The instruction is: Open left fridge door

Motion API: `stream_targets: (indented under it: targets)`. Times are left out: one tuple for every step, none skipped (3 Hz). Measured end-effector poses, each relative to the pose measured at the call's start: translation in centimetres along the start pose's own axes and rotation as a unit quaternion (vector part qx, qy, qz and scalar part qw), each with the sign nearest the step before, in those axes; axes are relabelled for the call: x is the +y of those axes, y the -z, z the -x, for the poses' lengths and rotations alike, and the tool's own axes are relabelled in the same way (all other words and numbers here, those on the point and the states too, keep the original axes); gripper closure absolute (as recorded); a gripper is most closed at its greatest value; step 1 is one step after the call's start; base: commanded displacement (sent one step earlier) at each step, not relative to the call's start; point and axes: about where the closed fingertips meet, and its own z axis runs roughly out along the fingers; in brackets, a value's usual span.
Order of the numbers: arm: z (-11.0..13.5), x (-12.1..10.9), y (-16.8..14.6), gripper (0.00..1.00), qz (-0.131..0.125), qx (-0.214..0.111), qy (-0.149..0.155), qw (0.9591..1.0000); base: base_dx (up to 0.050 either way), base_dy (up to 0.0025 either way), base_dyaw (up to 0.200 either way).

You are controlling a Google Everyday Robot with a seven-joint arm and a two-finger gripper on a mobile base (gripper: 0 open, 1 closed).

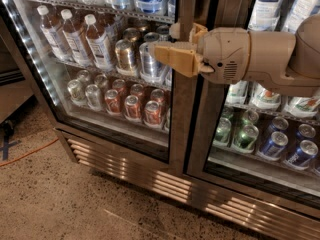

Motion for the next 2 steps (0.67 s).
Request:
stream_targets:
  targets:
    - [0.0,0.0,0.0,1.0,0.0,0.0,0.0,1.0,0.0,0.0,0.0]
    - [0.0,0.0,0.0,1.0,0.0,0.0,0.0,1.0,-0.049,0.00001,0.0]
